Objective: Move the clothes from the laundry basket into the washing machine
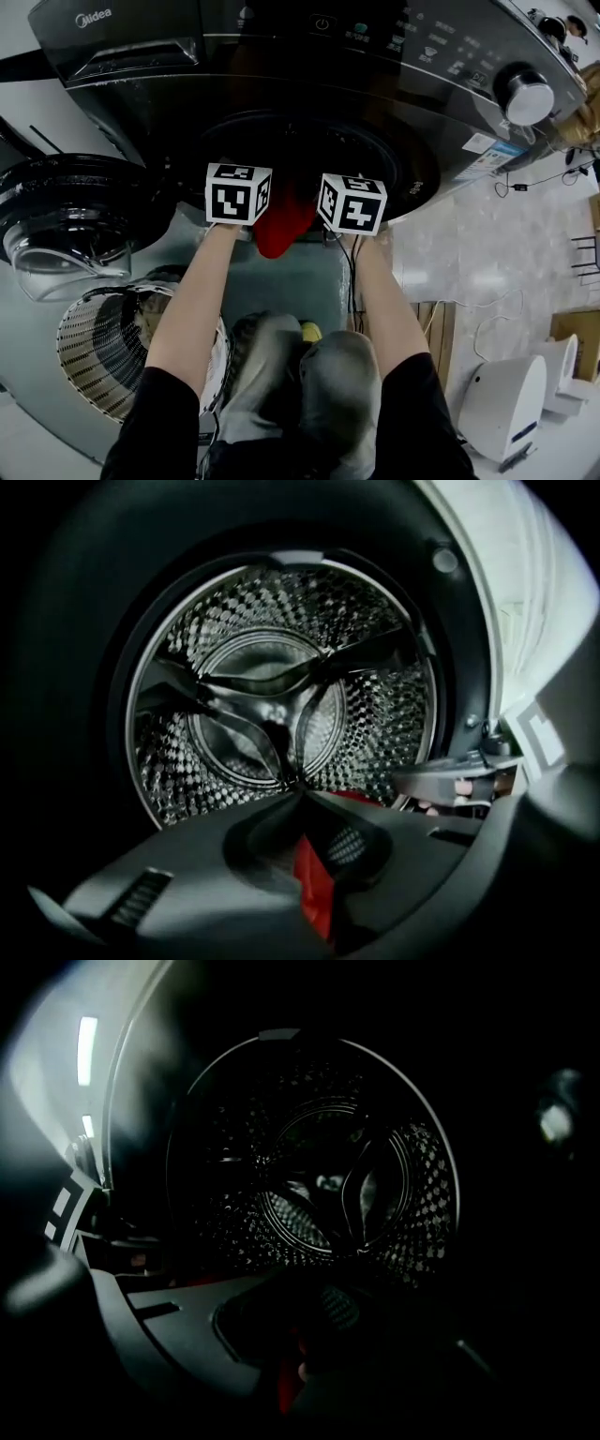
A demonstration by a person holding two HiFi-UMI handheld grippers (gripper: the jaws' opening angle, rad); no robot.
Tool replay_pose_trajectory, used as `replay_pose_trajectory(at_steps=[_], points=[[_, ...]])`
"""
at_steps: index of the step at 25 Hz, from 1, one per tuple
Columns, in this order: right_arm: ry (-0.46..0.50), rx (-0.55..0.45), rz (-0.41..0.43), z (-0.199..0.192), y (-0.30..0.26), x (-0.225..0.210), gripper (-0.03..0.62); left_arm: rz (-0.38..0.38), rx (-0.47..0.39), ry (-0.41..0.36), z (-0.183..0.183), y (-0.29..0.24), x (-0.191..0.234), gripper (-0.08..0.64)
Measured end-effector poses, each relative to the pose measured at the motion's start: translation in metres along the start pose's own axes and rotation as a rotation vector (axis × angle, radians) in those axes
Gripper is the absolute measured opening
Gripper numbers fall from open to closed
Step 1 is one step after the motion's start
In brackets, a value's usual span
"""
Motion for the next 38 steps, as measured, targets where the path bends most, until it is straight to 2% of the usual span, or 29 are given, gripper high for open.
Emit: replay_pose_trajectory(at_steps=[2,5,10,18,23,27,34,38], points=[[0.036,-0.002,0.016,-0.002,0.006,0.003,0.004,-0.002,-0.001,-0.011,0.000,0.004,-0.004,0.011],[0.070,0.000,0.040,-0.002,0.015,0.009,0.004,0.021,0.006,0.014,0.000,0.013,-0.007,0.011],[0.028,-0.006,0.058,0.012,0.030,0.007,0.005,0.048,-0.014,0.031,0.013,0.029,-0.011,0.011],[-0.001,0.020,0.061,0.039,0.076,0.010,0.004,0.063,0.024,0.067,0.042,0.066,-0.028,0.011],[-0.020,0.005,0.068,0.069,0.111,0.015,0.003,0.061,0.054,0.074,0.065,0.098,-0.042,0.011],[-0.047,0.003,0.030,0.093,0.141,0.012,0.003,0.058,0.054,0.076,0.090,0.125,-0.053,0.011],[-0.065,-0.010,-0.007,0.159,0.197,0.025,0.003,0.050,0.046,0.099,0.148,0.178,-0.067,0.011],[-0.097,-0.025,-0.020,0.198,0.221,0.040,0.005,0.028,0.027,0.060,0.184,0.206,-0.071,0.011]])
Point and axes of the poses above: the fingertips, and each gripper's own axes: y backward along the fingers, x to its left, z out of its top, the point moved 7 cm from there along y, backward along the fingers, and after that the axes turned 11 degrees about -x, right-handed, at the moved point
